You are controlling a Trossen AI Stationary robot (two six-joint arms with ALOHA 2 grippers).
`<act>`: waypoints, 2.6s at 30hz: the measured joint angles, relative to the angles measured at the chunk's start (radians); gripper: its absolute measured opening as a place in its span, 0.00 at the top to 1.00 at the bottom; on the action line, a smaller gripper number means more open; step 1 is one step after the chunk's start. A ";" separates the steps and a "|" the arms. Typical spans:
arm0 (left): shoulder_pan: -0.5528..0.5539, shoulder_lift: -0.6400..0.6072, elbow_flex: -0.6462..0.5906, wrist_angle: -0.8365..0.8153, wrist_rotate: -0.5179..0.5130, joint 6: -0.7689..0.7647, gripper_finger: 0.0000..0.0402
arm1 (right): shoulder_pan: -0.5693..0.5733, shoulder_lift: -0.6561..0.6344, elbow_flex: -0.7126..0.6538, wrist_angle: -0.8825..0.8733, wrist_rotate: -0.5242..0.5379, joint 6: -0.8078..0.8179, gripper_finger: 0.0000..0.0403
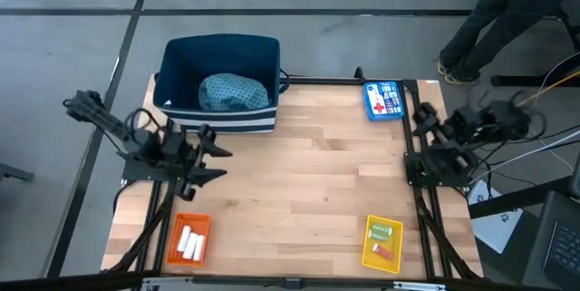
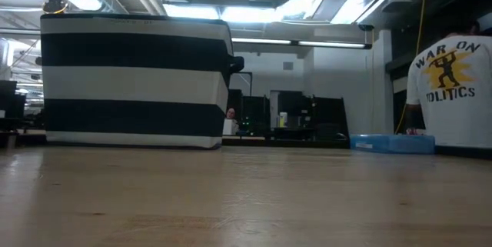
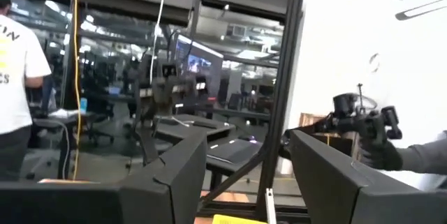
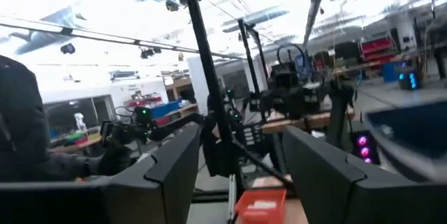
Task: Pick & Place Medicine items
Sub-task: Return to Home Position
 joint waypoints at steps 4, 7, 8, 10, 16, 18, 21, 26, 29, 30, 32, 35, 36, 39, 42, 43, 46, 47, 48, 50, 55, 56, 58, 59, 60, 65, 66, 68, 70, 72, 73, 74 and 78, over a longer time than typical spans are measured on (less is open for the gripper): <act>-0.001 -0.005 -0.107 0.131 -0.034 0.017 0.50 | 0.000 -0.124 -0.195 0.099 0.006 0.061 0.48; 0.001 -0.003 -0.181 0.185 -0.052 0.007 0.50 | 0.000 -0.204 -0.293 0.118 0.037 0.092 0.48; 0.000 -0.003 -0.202 0.206 -0.052 -0.007 0.50 | 0.000 -0.223 -0.318 0.117 0.054 0.100 0.48; 0.000 -0.004 -0.247 0.252 -0.051 -0.042 0.50 | 0.000 -0.251 -0.362 0.121 0.071 0.101 0.48; 0.000 0.018 -0.417 0.471 -0.059 -0.121 0.49 | 0.000 -0.251 -0.460 0.125 0.162 0.188 0.48; 0.000 0.025 -0.456 0.541 -0.059 -0.122 0.50 | 0.000 -0.250 -0.481 0.118 0.166 0.220 0.48; 0.000 0.025 -0.501 0.562 -0.073 -0.140 0.50 | 0.000 -0.251 -0.499 0.136 0.158 0.265 0.48; 0.000 0.016 -0.594 0.580 -0.136 -0.277 0.50 | -0.002 -0.251 -0.537 0.136 0.158 0.322 0.48; 0.000 -0.002 -0.593 0.569 -0.141 -0.302 0.50 | -0.002 -0.251 -0.573 0.160 0.158 0.358 0.48; 0.000 -0.004 -0.593 0.570 -0.131 -0.298 0.50 | -0.002 -0.251 -0.579 0.178 0.158 0.361 0.48; 0.000 -0.012 -0.593 0.564 -0.122 -0.272 0.50 | -0.002 -0.251 -0.581 0.189 0.158 0.344 0.48; 0.000 -0.026 -0.594 0.518 -0.125 -0.266 0.49 | -0.002 -0.251 -0.581 0.166 0.158 0.248 0.48; 0.000 -0.027 -0.594 0.490 -0.129 -0.288 0.49 | -0.002 -0.251 -0.581 0.136 0.158 0.213 0.48; 0.000 -0.032 -0.595 0.396 -0.125 -0.377 0.49 | -0.002 -0.251 -0.582 0.043 0.156 0.186 0.48; 0.000 -0.032 -0.595 0.288 -0.129 -0.464 0.50 | -0.002 -0.251 -0.582 -0.040 0.124 0.236 0.48; 0.000 -0.032 -0.595 0.253 -0.136 -0.493 0.50 | -0.002 -0.251 -0.582 -0.065 0.107 0.255 0.48; 0.000 -0.032 -0.596 0.168 -0.158 -0.572 0.50 | -0.002 -0.251 -0.583 -0.087 0.079 0.272 0.48; 0.000 -0.032 -0.596 0.151 -0.162 -0.587 0.49 | -0.002 -0.251 -0.583 -0.084 0.074 0.266 0.48; 0.000 -0.032 -0.596 0.139 -0.166 -0.594 0.49 | -0.002 -0.251 -0.583 -0.085 0.069 0.256 0.48; 0.000 -0.032 -0.596 0.117 -0.175 -0.605 0.50 | -0.002 -0.251 -0.583 -0.087 0.062 0.232 0.48; 0.000 -0.032 -0.596 0.111 -0.176 -0.609 0.50 | -0.002 -0.251 -0.583 -0.086 0.061 0.219 0.48; 0.000 -0.032 -0.596 0.092 -0.171 -0.584 0.50 | -0.002 -0.251 -0.583 -0.086 0.061 0.219 0.48; 0.000 -0.032 -0.596 0.061 -0.167 -0.534 0.49 | -0.002 -0.251 -0.583 -0.086 0.060 0.218 0.48; 0.000 -0.032 -0.596 0.049 -0.167 -0.511 0.49 | -0.002 -0.251 -0.583 -0.086 0.061 0.218 0.48; 0.000 -0.031 -0.597 0.042 -0.167 -0.492 0.50 | -0.002 -0.251 -0.583 -0.086 0.060 0.219 0.48; 0.000 -0.032 -0.597 0.042 -0.167 -0.423 0.50 | -0.002 -0.251 -0.583 -0.086 0.060 0.218 0.48; 0.000 -0.032 -0.598 0.042 -0.167 -0.418 0.50 | -0.002 -0.251 -0.583 -0.086 0.060 0.218 0.48; 0.000 -0.032 -0.598 0.042 -0.167 -0.411 0.49 | -0.002 -0.251 -0.583 -0.086 0.060 0.218 0.48; 0.000 -0.032 -0.598 0.041 -0.167 -0.410 0.50 | -0.002 -0.251 -0.583 -0.086 0.060 0.216 0.48; 0.000 -0.088 -0.598 -0.033 -0.157 -0.409 0.50 | -0.002 -0.250 -0.583 -0.086 0.060 0.216 0.48; 0.000 -0.139 -0.598 -0.063 -0.153 -0.410 0.50 | -0.002 -0.250 -0.583 -0.086 0.060 0.216 0.48; 0.001 -0.181 -0.598 -0.069 -0.143 -0.409 0.50 | -0.002 -0.250 -0.583 -0.086 0.060 0.216 0.48; 0.009 -0.325 -0.597 -0.192 -0.113 -0.410 0.49 | -0.002 -0.249 -0.583 -0.086 0.049 0.216 0.48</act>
